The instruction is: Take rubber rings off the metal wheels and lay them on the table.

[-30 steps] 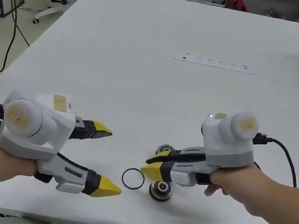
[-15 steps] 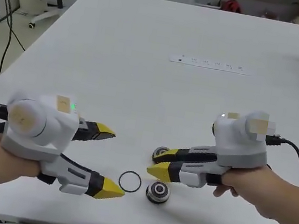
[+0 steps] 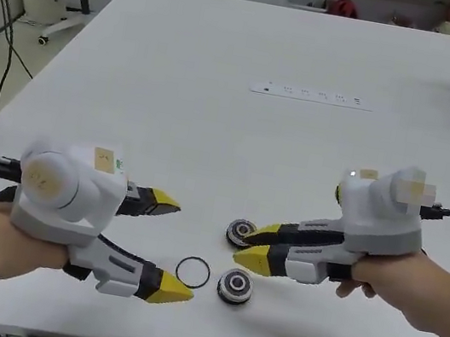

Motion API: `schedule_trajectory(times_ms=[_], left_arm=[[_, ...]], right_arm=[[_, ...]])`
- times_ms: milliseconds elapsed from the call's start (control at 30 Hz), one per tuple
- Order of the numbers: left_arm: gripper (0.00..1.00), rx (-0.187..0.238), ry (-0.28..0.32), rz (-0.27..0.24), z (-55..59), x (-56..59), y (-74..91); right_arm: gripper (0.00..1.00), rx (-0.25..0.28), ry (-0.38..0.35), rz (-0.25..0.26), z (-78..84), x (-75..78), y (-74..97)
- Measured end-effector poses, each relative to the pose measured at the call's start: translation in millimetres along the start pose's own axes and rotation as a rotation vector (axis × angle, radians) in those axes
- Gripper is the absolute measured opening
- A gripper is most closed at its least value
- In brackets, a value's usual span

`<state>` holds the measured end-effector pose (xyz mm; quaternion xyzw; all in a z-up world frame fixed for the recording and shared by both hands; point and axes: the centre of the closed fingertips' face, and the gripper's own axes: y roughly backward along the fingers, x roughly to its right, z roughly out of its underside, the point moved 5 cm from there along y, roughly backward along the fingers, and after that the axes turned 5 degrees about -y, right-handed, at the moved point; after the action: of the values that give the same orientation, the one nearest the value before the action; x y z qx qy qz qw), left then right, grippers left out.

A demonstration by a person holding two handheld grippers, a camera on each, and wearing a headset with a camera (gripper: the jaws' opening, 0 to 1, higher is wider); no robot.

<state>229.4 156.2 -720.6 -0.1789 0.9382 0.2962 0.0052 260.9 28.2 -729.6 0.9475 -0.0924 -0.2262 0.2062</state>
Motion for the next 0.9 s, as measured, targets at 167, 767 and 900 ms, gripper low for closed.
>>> schedule_trajectory(times_ms=[167,767,900], left_arm=[[0.69,-0.003,-0.004,0.01,-0.4,1.4,-3.2],[0.65,-0.018,-0.023,0.06,-7.6,4.3,-21.7],[0.64,-0.018,-0.015,0.064,-8.4,3.1,-25.0]], right_arm=[[0.21,-0.006,0.005,0.005,3.4,1.6,4.9],[0.27,-0.063,0.061,0.007,21.4,0.3,13.3],[0.28,-0.081,0.081,0.002,26.6,2.1,12.0]])
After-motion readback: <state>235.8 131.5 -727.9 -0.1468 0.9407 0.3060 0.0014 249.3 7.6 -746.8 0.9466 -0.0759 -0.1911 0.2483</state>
